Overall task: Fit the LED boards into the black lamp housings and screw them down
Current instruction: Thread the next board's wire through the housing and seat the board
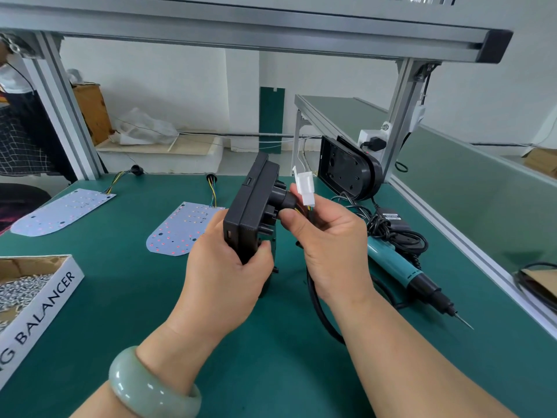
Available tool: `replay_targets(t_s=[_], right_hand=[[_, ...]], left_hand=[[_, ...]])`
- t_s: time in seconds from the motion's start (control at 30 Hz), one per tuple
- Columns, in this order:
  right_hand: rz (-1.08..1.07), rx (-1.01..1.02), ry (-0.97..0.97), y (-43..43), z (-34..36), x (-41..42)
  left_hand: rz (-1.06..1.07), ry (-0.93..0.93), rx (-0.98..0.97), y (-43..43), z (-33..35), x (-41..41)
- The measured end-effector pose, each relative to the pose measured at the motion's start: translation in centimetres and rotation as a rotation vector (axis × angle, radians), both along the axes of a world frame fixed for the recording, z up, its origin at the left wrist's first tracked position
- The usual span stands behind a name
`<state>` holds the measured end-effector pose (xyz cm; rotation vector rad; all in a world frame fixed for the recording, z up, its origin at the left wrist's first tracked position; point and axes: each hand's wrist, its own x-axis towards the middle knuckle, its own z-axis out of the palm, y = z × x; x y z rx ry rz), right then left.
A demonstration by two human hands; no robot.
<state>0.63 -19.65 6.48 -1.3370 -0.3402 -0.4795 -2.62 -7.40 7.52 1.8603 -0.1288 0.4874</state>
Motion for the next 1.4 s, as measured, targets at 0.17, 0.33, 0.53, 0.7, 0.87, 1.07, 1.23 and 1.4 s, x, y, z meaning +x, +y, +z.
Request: replay_targets(t_s=[0.17,0.33,0.53,0.7,0.87,1.07,1.23,1.4], right_hand=[[-0.114,-0.218,-0.099,-0.6,0.2,-0.2],[-0.069,-0.354,-0.159,-1.6,0.7,-0.2],[0.040,0.094,0.114,-0.9,0.0,-0.1],[-0.087,-0.164,-0.032,-1.4,0.4,-0.5],[-0.079,-0.029,0.009,0.0,-0.1,-0.2],[0.059,-0.028,0.054,-0.1,-0.1,0.0],[-0.034,0.050,0.104,-0.4,0.1,0.2],[-0.116,0.058,0.094,-0.2,0.3,-0.1]], left_hand=[[-0.070,-0.010,0.015,0.2,0.2,-0.1],[-0.060,-0.051,0.041,0.2,-0.1,-0.1],[-0.079,-0.121,0.105,0.1,-0.3,0.0],[-0.195,-0.126,0.134,0.7,-0.1,-0.2],[-0.159,-0.208,0.168,0.0,-0.2,-0.3],[-0.067,-0.181,0.125,0.4,-0.3,-0.2],[-0.102,-0.137,0.092,0.2,-0.3,-0.3],[-0.157,-0.150,0.149,0.4,-0.2,-0.3]])
